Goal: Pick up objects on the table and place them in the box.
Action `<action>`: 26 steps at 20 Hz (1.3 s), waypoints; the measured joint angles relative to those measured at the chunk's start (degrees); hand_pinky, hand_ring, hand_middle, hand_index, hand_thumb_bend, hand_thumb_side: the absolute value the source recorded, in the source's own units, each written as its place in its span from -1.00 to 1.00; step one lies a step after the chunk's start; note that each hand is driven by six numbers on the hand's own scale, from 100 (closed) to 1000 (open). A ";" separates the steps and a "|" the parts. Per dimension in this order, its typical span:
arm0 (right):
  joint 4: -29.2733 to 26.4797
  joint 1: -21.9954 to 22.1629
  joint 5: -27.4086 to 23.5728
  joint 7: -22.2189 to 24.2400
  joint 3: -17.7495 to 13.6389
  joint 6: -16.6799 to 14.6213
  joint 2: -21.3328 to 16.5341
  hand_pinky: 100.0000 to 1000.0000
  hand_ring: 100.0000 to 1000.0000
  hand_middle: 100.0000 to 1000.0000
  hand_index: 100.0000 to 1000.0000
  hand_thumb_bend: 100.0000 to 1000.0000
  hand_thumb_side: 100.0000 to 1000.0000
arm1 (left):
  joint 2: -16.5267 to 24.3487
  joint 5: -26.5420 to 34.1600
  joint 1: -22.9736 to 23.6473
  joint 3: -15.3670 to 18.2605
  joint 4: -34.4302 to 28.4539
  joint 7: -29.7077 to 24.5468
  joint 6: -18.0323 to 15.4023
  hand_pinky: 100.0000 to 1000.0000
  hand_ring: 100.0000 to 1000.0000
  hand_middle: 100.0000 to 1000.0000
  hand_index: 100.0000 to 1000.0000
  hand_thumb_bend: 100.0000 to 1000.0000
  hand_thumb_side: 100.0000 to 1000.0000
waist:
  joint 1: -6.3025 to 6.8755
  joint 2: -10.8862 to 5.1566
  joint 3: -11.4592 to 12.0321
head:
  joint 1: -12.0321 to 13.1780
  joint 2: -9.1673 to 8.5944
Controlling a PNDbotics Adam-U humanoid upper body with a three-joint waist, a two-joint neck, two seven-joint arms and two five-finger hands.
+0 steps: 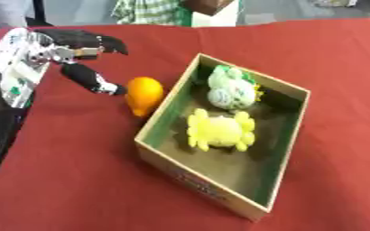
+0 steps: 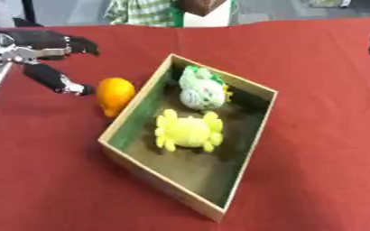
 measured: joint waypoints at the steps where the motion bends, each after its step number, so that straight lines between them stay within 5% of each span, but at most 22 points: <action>1: 0.00 0.00 0.02 0.01 0.00 0.01 0.01 0.71 0.54 -0.03 0.80 -1.00 0.20 | -0.01 0.18 0.00 -0.01 0.00 0.01 -0.01 0.60 0.86 1.00 1.00 -0.13 0.53 | 0.00 0.00 0.00 | 0.00 -0.01; 14: 0.00 0.08 0.32 0.38 0.02 0.40 0.08 0.72 0.54 -0.03 0.80 -1.00 0.19 | -0.47 4.12 0.00 -1.09 0.01 1.89 -1.89 0.60 0.85 1.00 1.00 -0.19 0.53 | 0.16 0.11 0.16 | 0.11 -0.02; 26: 0.00 0.03 0.35 0.66 0.05 0.65 0.50 0.72 0.54 -0.04 0.80 -1.00 0.18 | -3.70 -0.30 -0.78 -2.51 6.19 2.08 -2.08 0.56 0.83 0.99 1.00 -0.19 0.60 | 0.24 0.83 -0.80 | 0.74 -0.13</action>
